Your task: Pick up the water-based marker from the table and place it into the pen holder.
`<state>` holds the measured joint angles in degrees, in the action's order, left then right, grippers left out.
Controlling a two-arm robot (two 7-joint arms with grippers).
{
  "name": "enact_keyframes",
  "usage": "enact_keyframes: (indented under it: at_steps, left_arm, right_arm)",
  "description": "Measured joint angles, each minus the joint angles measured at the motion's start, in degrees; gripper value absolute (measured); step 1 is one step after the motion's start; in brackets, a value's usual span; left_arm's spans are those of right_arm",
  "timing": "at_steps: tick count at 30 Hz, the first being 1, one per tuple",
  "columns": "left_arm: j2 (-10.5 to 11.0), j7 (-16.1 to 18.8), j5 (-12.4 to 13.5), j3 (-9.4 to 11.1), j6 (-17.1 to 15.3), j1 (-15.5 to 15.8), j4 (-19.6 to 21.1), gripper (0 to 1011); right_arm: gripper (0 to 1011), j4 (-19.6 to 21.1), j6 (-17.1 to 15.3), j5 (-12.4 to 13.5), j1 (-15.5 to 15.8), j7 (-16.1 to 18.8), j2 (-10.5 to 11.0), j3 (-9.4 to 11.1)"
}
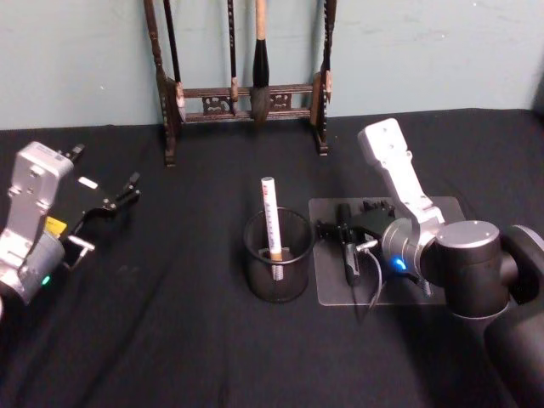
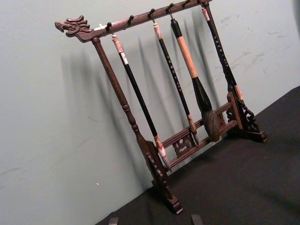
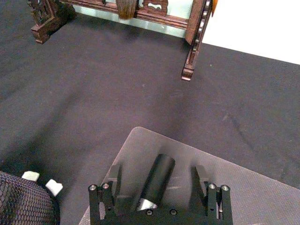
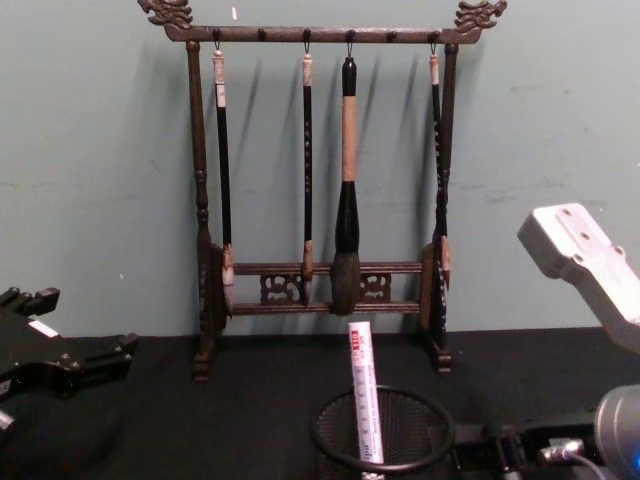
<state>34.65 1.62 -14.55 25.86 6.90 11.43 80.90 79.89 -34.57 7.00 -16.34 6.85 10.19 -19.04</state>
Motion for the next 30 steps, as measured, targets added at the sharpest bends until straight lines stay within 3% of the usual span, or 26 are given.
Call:
enact_keyframes:
  at_steps: [30]
  left_arm:
    - [0.0, 0.0, 0.0, 0.0, 0.0, 0.0, 0.0, 1001]
  right_arm:
    - [1002, -0.3, -0.6, -2.5, 0.6, 1.6, -1.3, 1.3]
